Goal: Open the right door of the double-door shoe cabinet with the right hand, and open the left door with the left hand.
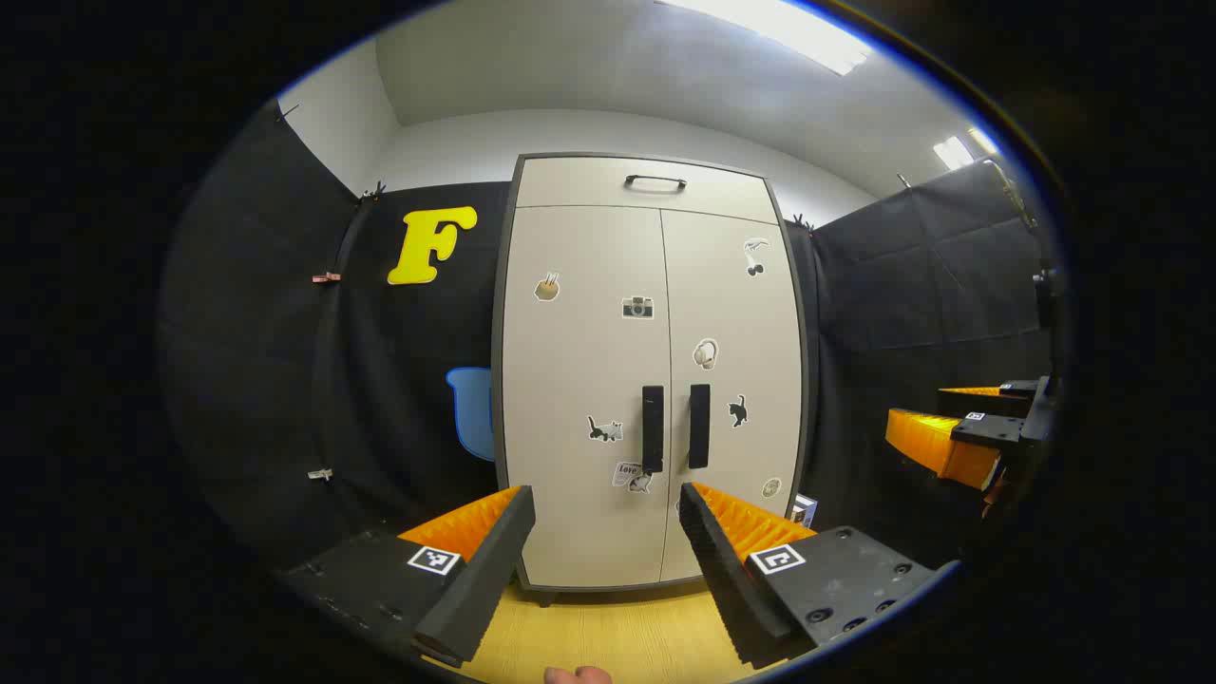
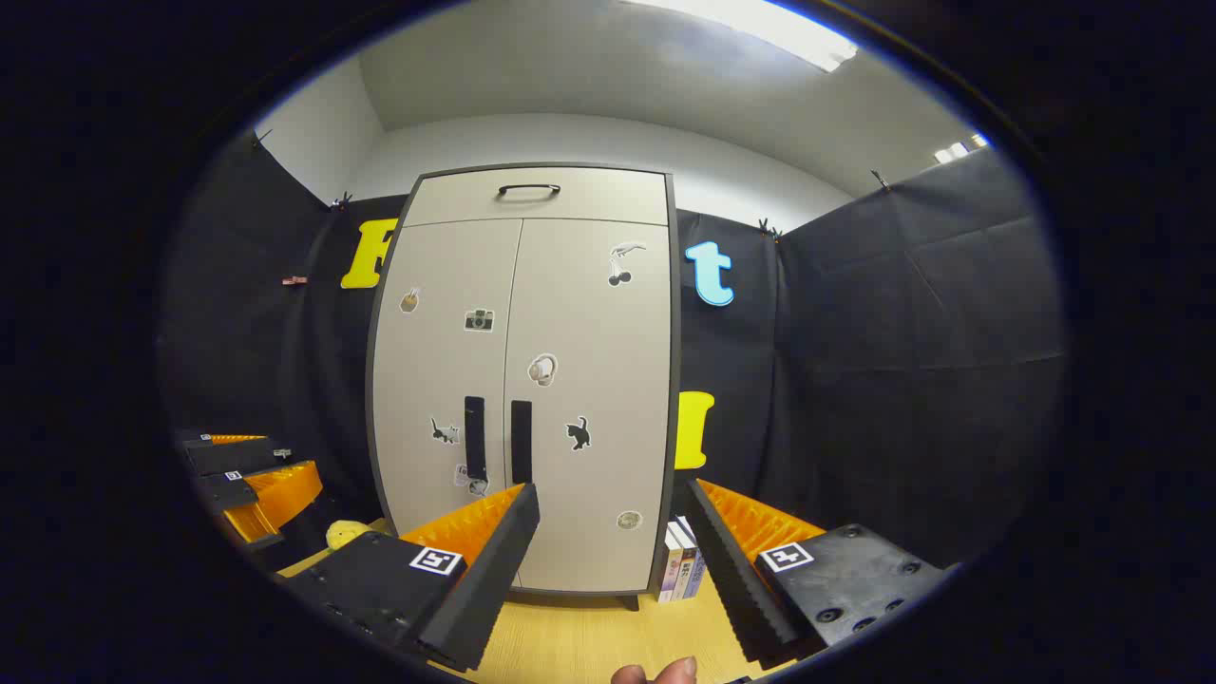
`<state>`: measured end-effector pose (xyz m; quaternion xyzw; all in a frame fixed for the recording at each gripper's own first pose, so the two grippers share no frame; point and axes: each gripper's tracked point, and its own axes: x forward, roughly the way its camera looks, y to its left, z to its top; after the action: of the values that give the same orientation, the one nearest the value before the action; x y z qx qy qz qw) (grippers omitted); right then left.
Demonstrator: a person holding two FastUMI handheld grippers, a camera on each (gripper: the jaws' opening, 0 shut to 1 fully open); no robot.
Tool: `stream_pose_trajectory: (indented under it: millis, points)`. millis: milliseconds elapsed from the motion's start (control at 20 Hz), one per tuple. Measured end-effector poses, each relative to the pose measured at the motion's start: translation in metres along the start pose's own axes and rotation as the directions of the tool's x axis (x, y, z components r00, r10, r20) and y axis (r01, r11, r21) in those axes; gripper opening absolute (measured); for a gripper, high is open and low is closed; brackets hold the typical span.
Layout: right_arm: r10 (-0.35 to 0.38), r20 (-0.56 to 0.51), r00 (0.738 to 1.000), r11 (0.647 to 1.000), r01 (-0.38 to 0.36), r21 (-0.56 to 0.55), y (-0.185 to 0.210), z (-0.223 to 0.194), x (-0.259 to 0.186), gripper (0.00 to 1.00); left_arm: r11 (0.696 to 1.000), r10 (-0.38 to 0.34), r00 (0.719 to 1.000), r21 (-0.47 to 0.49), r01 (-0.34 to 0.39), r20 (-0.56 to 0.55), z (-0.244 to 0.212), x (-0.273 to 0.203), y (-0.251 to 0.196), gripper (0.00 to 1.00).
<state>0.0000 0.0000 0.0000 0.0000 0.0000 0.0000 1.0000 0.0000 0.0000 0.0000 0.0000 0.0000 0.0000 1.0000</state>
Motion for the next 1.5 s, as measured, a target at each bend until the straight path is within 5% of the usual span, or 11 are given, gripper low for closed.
stream_pose_trajectory:
  millis: [1050, 1500]
  points:
    - [0.019, -0.017, 1.000, 1.000, -0.019, 0.008, 0.010, -0.003, 0.003, 0.98, 0.999, 0.032, 0.999, 0.009, -0.032, 0.004, -0.003, -0.001, 0.015, 0.95]
    - [0.117, 0.031, 0.993, 0.993, -0.118, 0.027, 0.066, 0.017, 0.088, 0.97, 0.997, 0.062, 0.998, 0.049, -0.062, 0.010, -0.008, 0.002, 0.036, 0.95]
